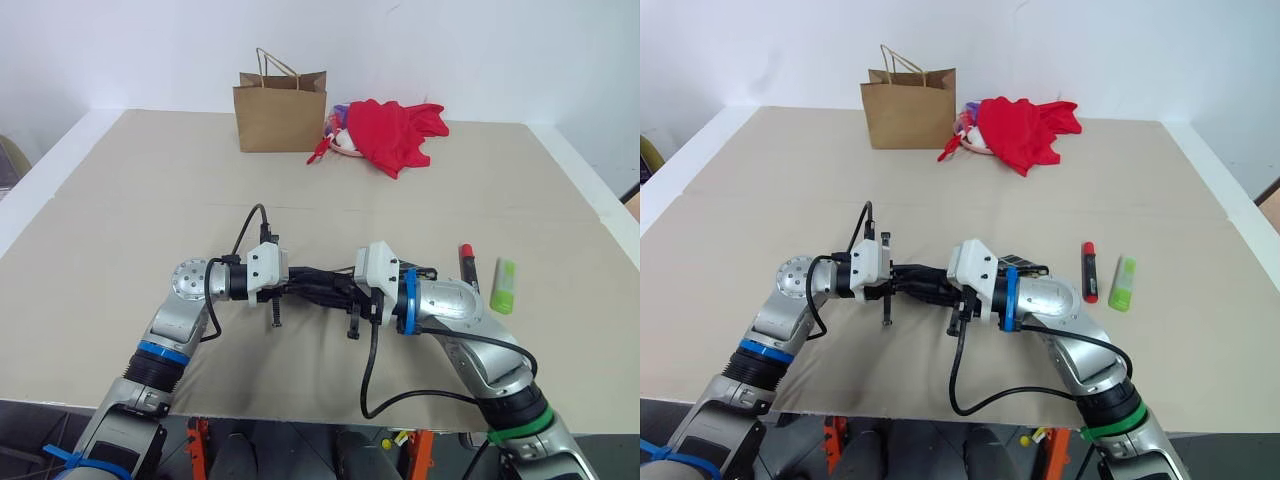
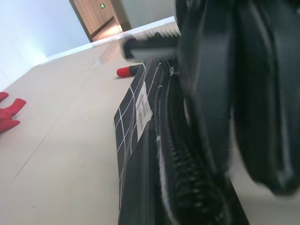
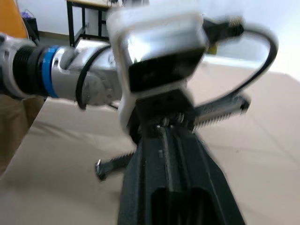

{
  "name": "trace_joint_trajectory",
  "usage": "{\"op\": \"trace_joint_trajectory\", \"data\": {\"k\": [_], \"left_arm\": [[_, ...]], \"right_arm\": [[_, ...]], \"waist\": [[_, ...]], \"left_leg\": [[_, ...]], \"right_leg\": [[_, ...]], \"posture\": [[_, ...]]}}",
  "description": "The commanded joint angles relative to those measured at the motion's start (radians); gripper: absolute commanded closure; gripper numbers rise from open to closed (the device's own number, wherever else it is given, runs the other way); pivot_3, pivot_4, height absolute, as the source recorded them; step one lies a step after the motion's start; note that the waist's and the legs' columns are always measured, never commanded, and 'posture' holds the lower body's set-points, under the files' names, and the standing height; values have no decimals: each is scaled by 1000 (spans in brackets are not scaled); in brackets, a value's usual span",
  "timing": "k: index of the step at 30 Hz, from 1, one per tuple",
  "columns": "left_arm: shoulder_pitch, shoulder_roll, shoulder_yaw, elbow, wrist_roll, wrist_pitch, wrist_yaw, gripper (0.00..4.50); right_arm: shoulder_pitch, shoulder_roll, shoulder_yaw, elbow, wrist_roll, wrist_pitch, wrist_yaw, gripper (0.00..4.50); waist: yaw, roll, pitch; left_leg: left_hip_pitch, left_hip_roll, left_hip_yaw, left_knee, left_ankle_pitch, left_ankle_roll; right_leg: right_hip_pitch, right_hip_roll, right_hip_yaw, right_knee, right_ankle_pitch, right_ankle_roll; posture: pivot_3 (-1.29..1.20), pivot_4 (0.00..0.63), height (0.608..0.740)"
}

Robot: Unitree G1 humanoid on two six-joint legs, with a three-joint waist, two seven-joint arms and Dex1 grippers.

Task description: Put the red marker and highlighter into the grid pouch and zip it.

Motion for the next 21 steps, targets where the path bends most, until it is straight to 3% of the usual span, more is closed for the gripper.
{"op": "trace_joint_trajectory", "data": {"k": [1, 2, 3, 6, 7, 15, 21], "left_arm": [[-15, 11, 12, -38, -16, -9, -4, 4500], [-14, 12, 12, -38, -16, -9, -5, 4500], [-14, 15, 13, -38, -16, -9, -6, 4500], [-12, 21, 15, -38, -17, -9, -7, 4500], [-11, 22, 16, -37, -17, -10, -8, 4500], [-4, 35, 19, -37, -19, -12, -5, 4500], [-5, 42, 18, -35, -15, -28, -10, 4500]], "right_arm": [[55, -77, -111, -79, 42, 12, 11, 2384], [73, -96, -135, -89, 48, 13, 9, 2254], [94, -118, -165, -98, 52, 11, 7, 1597], [154, -167, -263, -115, 86, 14, -5, 272], [180, -182, -308, -116, 99, 19, -12, 64], [367, -202, -641, -65, 184, 47, -109, 64], [446, -136, -720, -10, 119, 86, -307, 64]], "waist": [[0, 0, 0], [1, 0, 0], [1, 0, 0], [1, 0, 0], [1, 0, 0], [0, 0, 0], [0, 0, 0]], "left_leg": [[0, 0, 0, 0, 0, 0], [0, -1, 0, 0, 0, 0], [0, -1, 0, 0, 0, 0], [0, -1, 0, 0, 0, 0], [0, -1, 0, 0, 0, 0], [0, -4, -1, 0, 0, 0], [0, -6, -1, 0, 1, 1]], "right_leg": [[0, 0, 0, 0, 0, 0], [0, 0, 0, 0, 0, 0], [0, -1, 0, 0, 0, 0], [0, -1, 0, 0, -1, 0], [0, -1, 0, 0, -1, 0], [1, -4, 0, 0, -1, 0], [2, -5, 0, 0, -1, 1]], "posture": [[0, 150, 740], [0, 150, 740], [0, 150, 740], [0, 150, 740], [0, 150, 740], [0, 150, 740], [0, 150, 740]]}}
